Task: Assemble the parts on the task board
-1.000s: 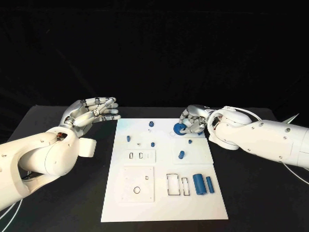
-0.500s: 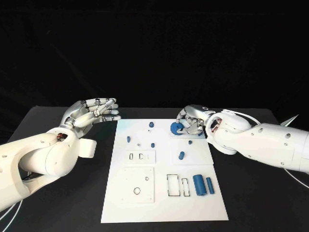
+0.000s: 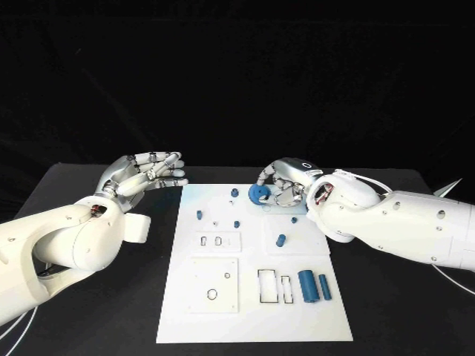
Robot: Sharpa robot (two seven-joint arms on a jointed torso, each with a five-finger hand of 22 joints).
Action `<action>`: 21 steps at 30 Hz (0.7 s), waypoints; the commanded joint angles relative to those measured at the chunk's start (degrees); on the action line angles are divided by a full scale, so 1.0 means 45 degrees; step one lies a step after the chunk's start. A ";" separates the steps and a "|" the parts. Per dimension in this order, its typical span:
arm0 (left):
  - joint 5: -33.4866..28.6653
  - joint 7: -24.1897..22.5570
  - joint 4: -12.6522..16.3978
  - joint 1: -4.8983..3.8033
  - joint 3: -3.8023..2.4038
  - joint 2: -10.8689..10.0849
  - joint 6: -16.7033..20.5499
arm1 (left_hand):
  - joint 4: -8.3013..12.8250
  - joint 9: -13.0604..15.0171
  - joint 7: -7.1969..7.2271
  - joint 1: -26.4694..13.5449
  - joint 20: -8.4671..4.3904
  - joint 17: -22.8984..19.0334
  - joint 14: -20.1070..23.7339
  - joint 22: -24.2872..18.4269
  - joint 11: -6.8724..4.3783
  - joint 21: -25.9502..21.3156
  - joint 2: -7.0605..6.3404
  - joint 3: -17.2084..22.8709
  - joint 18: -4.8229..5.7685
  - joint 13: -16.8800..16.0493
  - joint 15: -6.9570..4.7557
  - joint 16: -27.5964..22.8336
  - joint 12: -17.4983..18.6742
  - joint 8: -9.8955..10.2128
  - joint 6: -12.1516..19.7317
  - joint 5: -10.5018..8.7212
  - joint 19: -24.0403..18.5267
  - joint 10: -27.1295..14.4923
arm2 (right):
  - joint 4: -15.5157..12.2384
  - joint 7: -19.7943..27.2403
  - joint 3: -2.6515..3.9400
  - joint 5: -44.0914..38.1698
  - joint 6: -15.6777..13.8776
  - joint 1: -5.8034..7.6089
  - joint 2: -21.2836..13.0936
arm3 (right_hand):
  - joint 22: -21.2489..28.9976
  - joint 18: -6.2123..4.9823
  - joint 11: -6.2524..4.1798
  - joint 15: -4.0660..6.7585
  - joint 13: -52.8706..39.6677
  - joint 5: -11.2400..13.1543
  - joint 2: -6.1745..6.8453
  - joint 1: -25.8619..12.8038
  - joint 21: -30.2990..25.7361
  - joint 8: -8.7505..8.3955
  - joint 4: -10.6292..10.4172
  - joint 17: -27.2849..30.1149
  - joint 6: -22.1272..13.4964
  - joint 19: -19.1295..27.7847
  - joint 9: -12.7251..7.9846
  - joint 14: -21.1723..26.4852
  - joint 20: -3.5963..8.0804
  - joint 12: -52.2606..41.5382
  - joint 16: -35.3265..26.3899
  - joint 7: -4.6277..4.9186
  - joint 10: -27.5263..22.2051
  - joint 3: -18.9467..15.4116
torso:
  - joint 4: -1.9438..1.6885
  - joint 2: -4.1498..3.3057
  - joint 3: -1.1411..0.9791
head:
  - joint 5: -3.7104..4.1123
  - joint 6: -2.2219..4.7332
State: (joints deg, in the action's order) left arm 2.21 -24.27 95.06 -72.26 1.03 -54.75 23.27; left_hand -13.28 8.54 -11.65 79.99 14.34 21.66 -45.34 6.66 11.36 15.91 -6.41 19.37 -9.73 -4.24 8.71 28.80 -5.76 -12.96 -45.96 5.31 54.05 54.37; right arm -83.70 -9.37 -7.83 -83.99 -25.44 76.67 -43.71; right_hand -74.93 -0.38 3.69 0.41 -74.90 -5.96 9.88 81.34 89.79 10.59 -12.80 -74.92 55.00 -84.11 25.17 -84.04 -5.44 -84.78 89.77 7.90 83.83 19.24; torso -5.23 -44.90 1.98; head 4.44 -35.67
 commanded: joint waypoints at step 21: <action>-0.0025 -0.0043 0.0005 -0.0012 -0.0011 0.0158 -0.0210 | -0.0028 -0.0006 -0.0565 0.0061 -0.0009 0.0026 0.0122 0.0027 0.0007 0.0065 0.0034 -0.0079 -0.0131 0.0015 0.0036 0.0098 0.0037 -0.0036 0.0087 -0.0041 0.0025 -0.0058 | 0.0967 -0.0937 -0.0045 -0.1485 -0.0556 -0.0360 0.2106 | -0.3349 0.0083 -0.0097 0.0093 -0.2172 -0.0058 -0.0084 -0.0183 0.0046 -0.0035 0.0180 -0.3351 0.0069 -0.1310 -0.0023 -0.1325 0.0064 0.0007 0.0052 0.0024 0.0378 0.0445 | -0.0032 -0.0016 0.0026 | 0.0005 -0.0017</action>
State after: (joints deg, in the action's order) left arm 2.20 -24.23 95.03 -72.26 1.03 -54.19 23.20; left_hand -13.28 8.54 -11.66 80.00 14.34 21.73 -45.13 6.70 11.36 15.90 -6.41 19.37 -9.73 -4.25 8.92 29.04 -5.76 -12.96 -45.96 5.31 54.05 54.37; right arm -79.65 -12.87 -8.04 -89.06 -27.75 75.15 -34.50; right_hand -74.91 -0.38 3.48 0.41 -74.95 -6.10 9.82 80.81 89.75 10.40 -12.00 -74.91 55.29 -84.11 24.95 -84.03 -5.44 -84.78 89.77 7.97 84.04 20.82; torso -5.42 -45.03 2.09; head 4.36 -35.59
